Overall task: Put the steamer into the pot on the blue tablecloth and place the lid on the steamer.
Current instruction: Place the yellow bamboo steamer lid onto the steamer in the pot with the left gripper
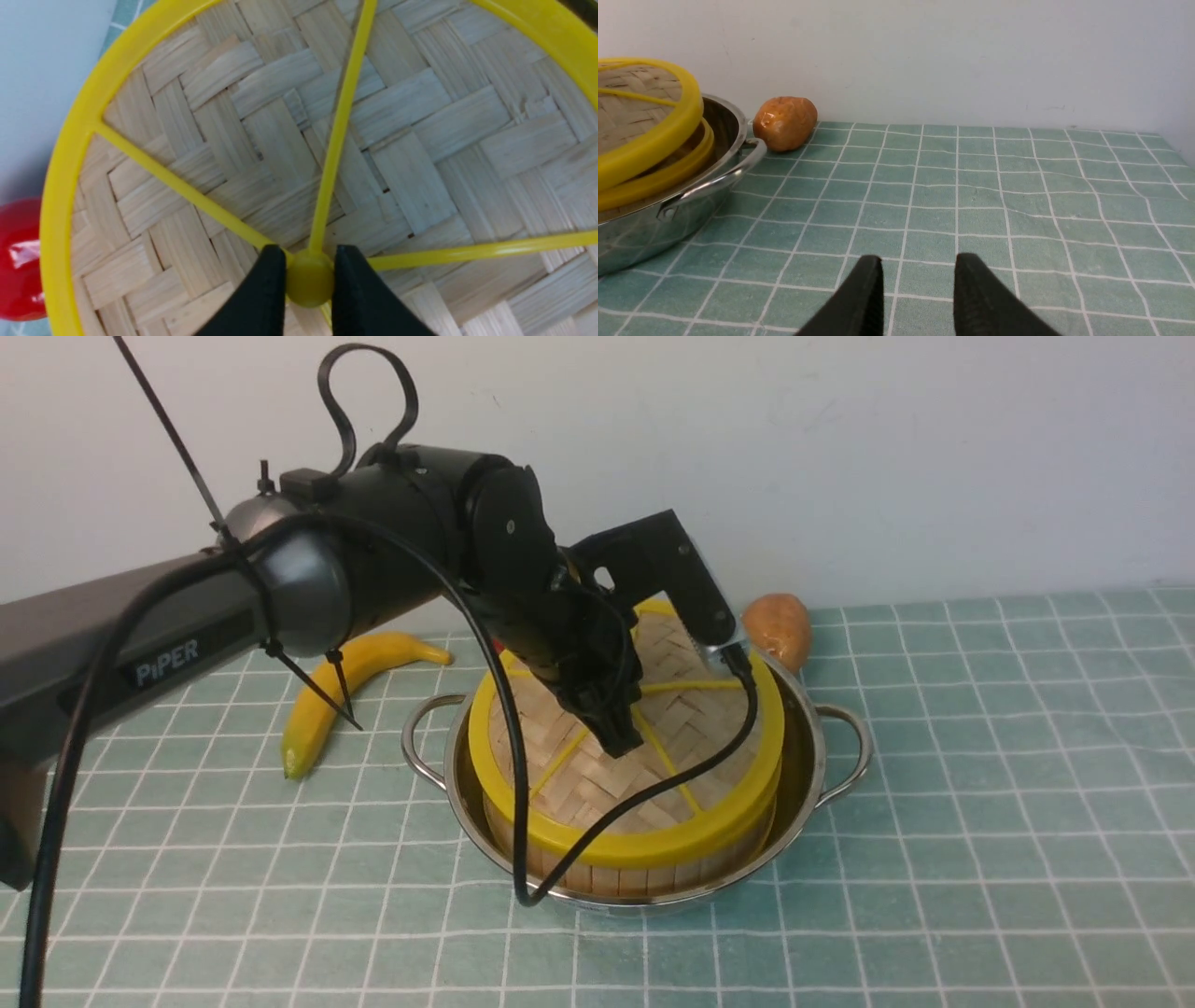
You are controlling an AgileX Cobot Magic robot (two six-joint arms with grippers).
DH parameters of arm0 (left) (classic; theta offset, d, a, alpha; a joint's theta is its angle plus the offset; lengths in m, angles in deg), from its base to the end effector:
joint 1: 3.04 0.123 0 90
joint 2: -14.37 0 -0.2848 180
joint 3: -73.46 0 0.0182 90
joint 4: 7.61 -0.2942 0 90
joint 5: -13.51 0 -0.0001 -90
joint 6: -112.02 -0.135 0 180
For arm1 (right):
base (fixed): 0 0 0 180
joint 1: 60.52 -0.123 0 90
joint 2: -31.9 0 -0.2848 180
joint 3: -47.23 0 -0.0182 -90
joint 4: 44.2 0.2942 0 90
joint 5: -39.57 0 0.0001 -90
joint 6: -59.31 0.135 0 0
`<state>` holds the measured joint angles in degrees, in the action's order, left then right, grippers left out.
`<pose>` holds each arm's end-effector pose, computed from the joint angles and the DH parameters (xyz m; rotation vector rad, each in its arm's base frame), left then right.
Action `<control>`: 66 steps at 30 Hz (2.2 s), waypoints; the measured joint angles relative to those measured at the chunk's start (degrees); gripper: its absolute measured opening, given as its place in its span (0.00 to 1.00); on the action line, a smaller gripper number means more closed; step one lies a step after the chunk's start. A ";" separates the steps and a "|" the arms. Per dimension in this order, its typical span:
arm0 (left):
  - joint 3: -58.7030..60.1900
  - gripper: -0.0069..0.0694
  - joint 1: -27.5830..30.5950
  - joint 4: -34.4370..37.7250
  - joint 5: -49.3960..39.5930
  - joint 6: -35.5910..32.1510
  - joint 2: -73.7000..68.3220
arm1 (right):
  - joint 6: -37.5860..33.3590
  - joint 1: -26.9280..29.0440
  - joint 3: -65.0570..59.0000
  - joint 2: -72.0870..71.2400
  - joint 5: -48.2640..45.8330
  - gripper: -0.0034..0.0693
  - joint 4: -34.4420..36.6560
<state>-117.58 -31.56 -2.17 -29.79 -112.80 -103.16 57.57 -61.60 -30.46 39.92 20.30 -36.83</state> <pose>0.4236 -0.2402 0.1932 1.5034 2.1317 -0.0084 0.1402 0.0084 0.1683 0.0363 1.8306 0.1162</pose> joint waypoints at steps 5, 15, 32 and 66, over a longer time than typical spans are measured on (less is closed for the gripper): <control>0.00 0.24 0.00 -0.23 0.00 0.00 0.00 | 0.00 0.00 0.00 0.00 0.00 0.38 0.00; 0.00 0.24 0.00 -1.10 0.00 0.73 0.00 | 0.00 0.00 0.00 0.00 0.00 0.38 0.00; 0.00 0.24 0.00 -1.58 0.93 1.72 0.86 | 0.00 0.00 0.00 0.00 0.00 0.38 0.00; 0.00 0.24 -0.05 -1.10 1.31 -0.33 -0.22 | 0.00 0.00 0.00 0.00 0.00 0.38 0.00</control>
<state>-117.58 -31.61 -3.27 -28.48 -113.13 -103.38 57.57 -61.60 -30.46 39.92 20.30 -36.83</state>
